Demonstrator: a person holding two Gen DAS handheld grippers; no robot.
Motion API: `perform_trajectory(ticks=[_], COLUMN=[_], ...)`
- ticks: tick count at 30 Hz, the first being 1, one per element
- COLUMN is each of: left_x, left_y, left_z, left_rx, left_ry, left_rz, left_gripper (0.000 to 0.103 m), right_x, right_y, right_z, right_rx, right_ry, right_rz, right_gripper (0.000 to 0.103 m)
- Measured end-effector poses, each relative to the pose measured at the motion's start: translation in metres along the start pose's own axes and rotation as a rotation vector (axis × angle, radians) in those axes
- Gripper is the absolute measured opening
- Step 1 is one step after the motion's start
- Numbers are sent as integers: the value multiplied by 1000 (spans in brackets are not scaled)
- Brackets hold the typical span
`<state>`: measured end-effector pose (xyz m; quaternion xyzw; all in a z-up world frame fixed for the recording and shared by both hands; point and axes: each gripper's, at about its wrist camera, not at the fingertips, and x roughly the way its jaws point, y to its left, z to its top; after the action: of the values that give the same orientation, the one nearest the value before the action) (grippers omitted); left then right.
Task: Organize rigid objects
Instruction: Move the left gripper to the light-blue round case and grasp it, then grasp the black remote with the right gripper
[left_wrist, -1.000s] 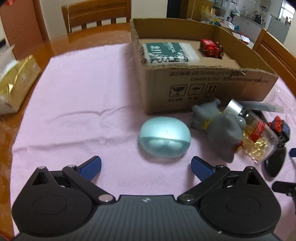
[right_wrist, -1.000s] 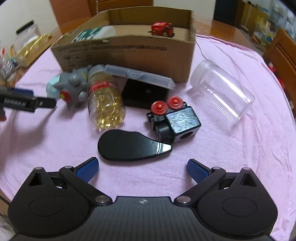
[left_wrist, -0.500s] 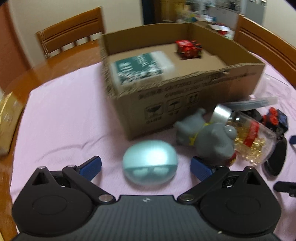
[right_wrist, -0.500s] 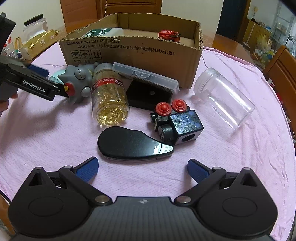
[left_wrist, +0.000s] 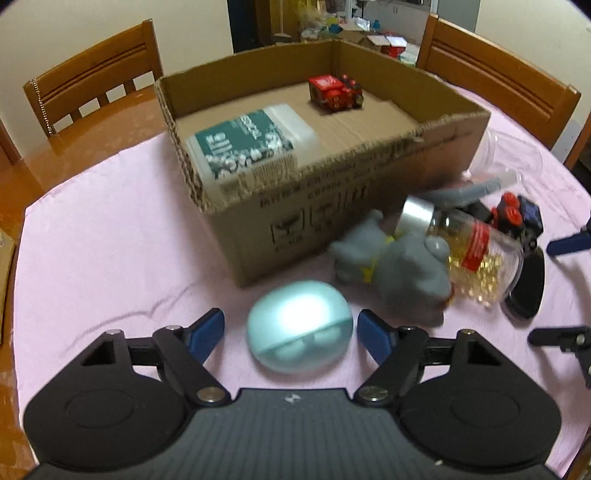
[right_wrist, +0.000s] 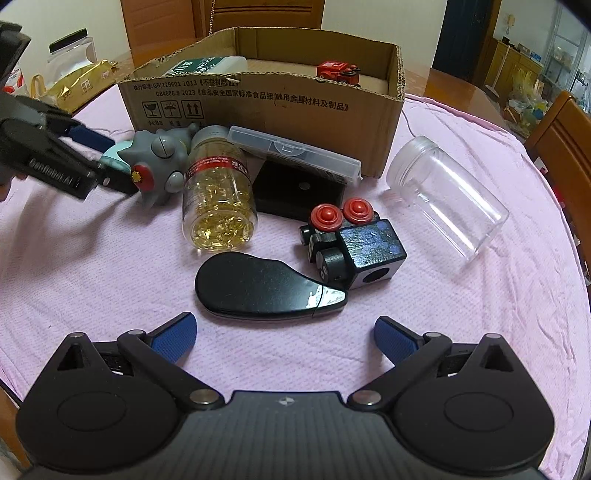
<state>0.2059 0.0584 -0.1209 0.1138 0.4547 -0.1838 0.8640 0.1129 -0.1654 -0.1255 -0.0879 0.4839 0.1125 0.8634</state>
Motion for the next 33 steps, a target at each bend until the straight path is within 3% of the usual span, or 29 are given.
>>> perform_trajectory(ticks=[8,13,16,18,21,25,29,33], left_x=[-12,-11,-2,-2,-2,-7,-16,-23], left_y=[-13,-19,-18,-18,-19,-20,-15,-10], left_z=[-8,-3,2,4,4,-3,-16,-27], left_rx=[76,183,202,213,226,177,58,-32], left_ry=[73,48,54,45,40,52,83,93], left_rz=[-143,-76,-96,-121,-125,-98,-33,-16], left_gripper=[68,68,63,53,53,53,53,52], right_x=[0,-1,-1,-1,-1,-1,0,4], right_y=[0,1,1,1,1,2,6,11], right_z=[0,-1,0,1,1,1,3,7], right_rx=[5,5,5,5,7,16,26,27], right_ry=[7,12,15,18,18,22,19,-4], right_rz=[-4,-4,-4,-5,-6,-13,-16,-18], right_gripper=[103,103,103,103,103,103,103,103])
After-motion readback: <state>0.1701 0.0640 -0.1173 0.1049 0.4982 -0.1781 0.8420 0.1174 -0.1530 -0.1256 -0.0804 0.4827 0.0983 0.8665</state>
